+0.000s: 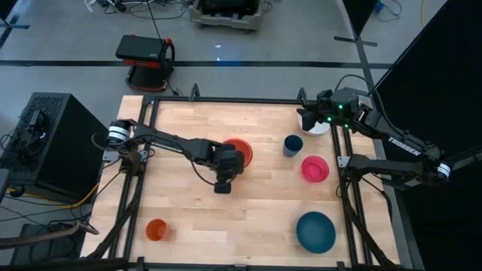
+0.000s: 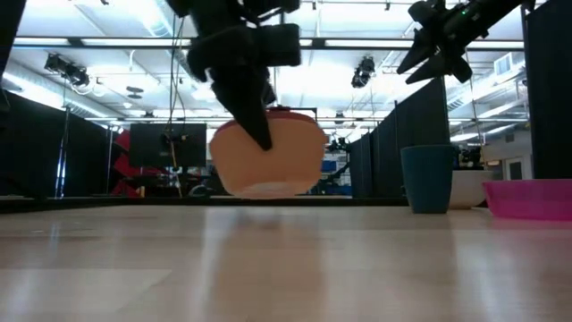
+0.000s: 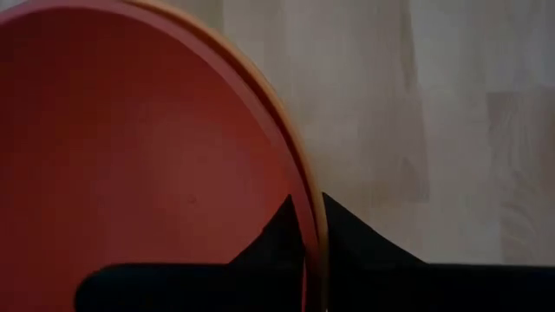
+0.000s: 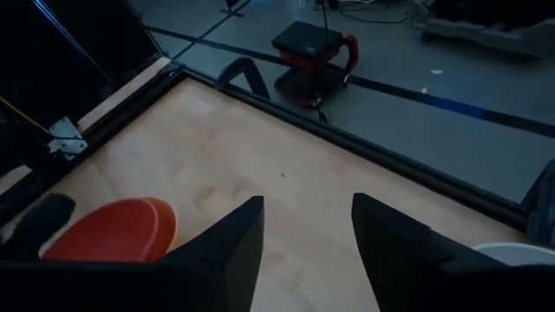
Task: Nest bowls inside each other
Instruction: Adjust the stacked bowls, then stack the white bowl on top of the orange bowl
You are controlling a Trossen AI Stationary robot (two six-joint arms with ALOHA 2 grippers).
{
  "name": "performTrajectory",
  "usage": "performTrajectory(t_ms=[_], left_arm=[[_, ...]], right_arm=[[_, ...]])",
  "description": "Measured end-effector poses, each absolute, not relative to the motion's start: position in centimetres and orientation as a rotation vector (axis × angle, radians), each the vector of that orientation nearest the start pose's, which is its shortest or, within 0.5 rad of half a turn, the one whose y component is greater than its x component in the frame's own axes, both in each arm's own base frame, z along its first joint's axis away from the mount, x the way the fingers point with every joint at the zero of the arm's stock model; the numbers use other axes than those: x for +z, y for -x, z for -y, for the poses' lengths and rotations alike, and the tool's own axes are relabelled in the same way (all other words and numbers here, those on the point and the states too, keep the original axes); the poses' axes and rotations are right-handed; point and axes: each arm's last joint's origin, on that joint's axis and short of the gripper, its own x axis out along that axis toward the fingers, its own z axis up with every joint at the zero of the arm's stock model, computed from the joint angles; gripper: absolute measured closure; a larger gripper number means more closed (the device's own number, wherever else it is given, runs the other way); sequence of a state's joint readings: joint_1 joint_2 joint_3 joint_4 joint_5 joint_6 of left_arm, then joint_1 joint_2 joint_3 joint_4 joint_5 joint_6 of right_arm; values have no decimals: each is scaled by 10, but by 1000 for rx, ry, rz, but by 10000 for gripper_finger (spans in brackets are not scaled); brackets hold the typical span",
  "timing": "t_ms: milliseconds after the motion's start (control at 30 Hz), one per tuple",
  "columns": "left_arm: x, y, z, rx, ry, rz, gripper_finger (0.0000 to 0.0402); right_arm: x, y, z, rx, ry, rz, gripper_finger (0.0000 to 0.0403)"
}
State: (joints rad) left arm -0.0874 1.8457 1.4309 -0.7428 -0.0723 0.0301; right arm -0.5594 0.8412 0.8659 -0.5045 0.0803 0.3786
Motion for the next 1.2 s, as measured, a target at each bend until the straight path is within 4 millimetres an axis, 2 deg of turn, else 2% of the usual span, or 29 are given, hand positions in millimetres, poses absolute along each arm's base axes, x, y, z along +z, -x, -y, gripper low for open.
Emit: performTrajectory(t_ms=[200, 300, 433, 600, 1200], left_arm=[[216, -396, 33, -65, -159, -1191, 401], [202, -403, 33, -60, -170, -1232, 402], [192, -407, 33, -49, -174, -1256, 401], [193, -407, 33, -29, -142, -1246, 378], [289, -429, 29, 42, -191, -1033, 170]], right_arm=[[322, -146, 94, -716, -484, -348, 240], [322, -146, 94, -713, -487, -348, 246], [321, -145, 94, -712, -488, -351, 254], [321, -145, 94, -712, -487, -358, 251], [318, -144, 93, -728, -438, -408, 203]])
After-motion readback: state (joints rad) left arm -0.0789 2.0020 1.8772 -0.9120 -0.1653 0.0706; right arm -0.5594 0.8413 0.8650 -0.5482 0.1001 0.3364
